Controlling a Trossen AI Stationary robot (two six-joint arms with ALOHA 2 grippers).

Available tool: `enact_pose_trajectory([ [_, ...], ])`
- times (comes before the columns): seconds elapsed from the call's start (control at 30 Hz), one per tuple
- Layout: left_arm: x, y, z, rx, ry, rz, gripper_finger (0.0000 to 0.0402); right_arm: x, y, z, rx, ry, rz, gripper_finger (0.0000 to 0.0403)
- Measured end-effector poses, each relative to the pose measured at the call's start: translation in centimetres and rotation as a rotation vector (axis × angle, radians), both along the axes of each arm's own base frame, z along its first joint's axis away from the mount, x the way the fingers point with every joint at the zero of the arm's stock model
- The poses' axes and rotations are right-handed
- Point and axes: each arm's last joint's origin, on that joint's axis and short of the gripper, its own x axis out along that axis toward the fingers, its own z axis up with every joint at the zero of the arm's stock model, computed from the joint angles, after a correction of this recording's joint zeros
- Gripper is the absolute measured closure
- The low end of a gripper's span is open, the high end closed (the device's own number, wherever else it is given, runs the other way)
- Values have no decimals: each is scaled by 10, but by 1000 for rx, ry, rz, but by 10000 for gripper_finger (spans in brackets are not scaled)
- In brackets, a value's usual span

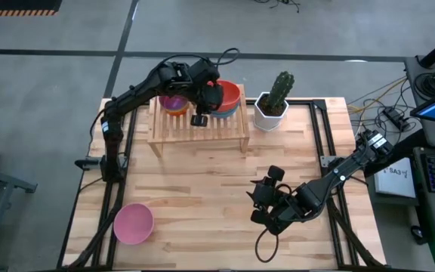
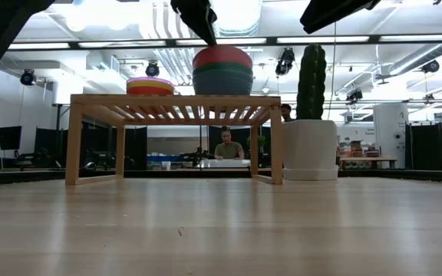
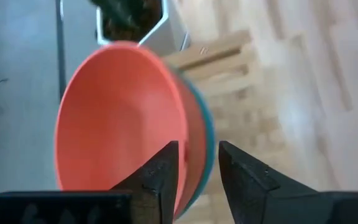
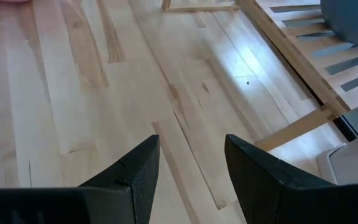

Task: Place and stack bowls onto a shelf
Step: Stack the orange bowl on top of the green bowl on the shelf

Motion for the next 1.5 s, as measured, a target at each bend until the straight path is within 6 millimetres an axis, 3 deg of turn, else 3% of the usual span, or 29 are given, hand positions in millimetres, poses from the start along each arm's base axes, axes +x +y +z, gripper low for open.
enact_pose_trajectory([
  [0.23,8,2,7,-77,-146,-33,316,0,-1,0,-21,-10,-7,229],
  [0.57,6,23,2,-69,-145,22,374,0,-1,0,-27,-6,-2,229],
  [0.73,6,23,-1,-100,-143,10,399,0,-1,0,-28,-6,-2,229],
  [1.13,8,21,-17,-182,-83,6,401,0,-1,0,-31,-5,2,229],
  [1.33,8,18,-13,-200,-110,39,401,0,0,1,-33,-5,4,229],
  [1.5,7,2,-7,-234,-114,45,401,0,0,1,-39,-2,9,229],
])
